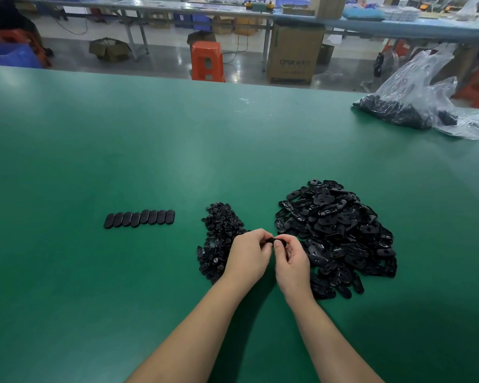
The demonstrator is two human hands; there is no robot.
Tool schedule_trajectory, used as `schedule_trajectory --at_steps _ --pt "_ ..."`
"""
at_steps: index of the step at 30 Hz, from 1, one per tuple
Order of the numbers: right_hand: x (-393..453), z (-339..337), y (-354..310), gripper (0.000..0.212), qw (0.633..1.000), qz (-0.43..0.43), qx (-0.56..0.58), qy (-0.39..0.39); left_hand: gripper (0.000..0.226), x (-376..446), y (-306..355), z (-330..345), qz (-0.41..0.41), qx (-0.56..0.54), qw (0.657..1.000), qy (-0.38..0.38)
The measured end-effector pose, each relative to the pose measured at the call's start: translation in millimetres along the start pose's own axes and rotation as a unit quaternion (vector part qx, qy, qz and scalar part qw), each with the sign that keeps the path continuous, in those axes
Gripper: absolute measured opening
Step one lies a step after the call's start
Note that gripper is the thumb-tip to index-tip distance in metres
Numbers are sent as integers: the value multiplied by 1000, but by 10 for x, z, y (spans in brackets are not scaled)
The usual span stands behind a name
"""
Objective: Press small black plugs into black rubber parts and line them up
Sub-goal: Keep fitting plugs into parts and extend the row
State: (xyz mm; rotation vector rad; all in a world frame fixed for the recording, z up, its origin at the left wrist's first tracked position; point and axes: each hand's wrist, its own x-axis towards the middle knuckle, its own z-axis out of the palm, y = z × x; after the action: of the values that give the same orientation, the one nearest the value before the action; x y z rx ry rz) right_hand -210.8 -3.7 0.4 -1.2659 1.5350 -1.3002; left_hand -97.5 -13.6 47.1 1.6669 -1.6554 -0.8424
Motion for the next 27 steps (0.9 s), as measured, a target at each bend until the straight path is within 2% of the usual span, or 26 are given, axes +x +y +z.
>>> schedule_trajectory --at_steps 6,11,14,16,19,21,23,27 --pt "9 5 11 21 1000 4 -16 -3 27 -5 -39 -9 71 82 994 5" --pt "7 2 9 20 999 30 26 -22 34 -30 -143 -85 162 136 977 -17" --pt "-4 0 -25 21 998 35 48 -16 29 -30 -185 -175 181 170 968 21" --pt "-9 -2 -44 21 997 44 63 -8 26 -3 -228 -289 142 174 970 92" --pt "-28 -12 -58 20 997 49 47 -19 23 72 -426 -552 13 135 970 200" --pt "-36 -15 -64 18 998 47 29 -27 19 114 -628 -739 -65 128 960 240" --pt "-35 -12 -73 17 998 47 20 -26 17 139 -819 -879 -123 140 948 258" --pt "-43 -5 -86 16 999 44 6 -30 21 126 -1064 -989 -190 186 936 231"
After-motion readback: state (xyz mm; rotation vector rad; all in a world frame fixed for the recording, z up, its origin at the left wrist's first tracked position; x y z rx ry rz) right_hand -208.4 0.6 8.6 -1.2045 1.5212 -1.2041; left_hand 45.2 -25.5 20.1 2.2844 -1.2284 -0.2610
